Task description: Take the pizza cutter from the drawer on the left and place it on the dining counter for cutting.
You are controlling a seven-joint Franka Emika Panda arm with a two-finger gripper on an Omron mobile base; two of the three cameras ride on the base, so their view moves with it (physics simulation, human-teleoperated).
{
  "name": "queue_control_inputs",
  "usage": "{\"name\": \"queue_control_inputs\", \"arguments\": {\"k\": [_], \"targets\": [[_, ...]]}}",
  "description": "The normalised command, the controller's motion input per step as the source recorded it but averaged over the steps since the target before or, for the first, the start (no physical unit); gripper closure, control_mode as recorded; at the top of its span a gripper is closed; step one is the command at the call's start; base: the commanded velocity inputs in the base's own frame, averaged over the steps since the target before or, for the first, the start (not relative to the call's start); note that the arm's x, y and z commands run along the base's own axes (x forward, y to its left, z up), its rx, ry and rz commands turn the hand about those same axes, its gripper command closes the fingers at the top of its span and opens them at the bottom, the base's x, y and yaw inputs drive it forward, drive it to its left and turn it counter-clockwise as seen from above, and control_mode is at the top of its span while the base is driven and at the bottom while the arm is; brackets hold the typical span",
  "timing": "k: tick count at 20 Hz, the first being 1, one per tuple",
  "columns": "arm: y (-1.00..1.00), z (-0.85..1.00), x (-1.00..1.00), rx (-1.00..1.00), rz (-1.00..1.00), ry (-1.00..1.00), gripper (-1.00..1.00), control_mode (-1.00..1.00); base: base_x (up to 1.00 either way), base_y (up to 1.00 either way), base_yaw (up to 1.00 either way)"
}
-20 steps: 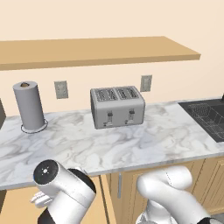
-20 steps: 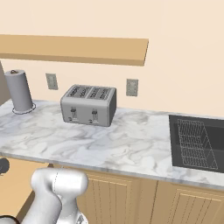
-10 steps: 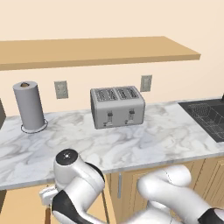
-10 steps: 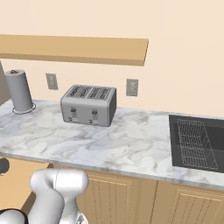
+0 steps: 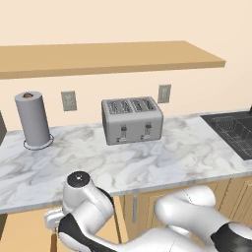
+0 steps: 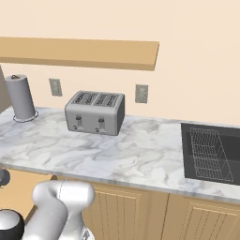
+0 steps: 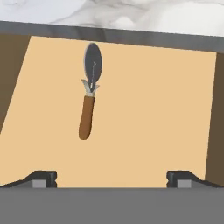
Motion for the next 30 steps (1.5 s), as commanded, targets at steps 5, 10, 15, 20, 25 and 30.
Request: {"name": "queue_control_inputs", "arguments": {"k": [5, 10, 15, 20, 25, 30], "targets": [[0.21, -0.29, 0.07, 0.08, 0.00, 0.04, -1.00, -1.00, 0.00, 0.00, 0.00], [0.46, -0.23, 0.15, 0.00, 0.00, 0.00, -1.00, -1.00, 0.00, 0.00, 0.00], [0.40, -0.19, 0.14, 0.00, 0.00, 0.00, -1.00, -1.00, 0.00, 0.00, 0.00], [0.14, -0.01, 0.05, 0.00, 0.00, 0.00, -1.00, -1.00, 0.00, 0.00, 0.00], [0.03, 0.00, 0.19, 0.00, 0.00, 0.01, -1.00, -1.00, 0.00, 0.00, 0.00], [0.02, 0.00, 0.09, 0.00, 0.00, 0.00, -1.00, -1.00, 0.00, 0.00, 0.00]]}}
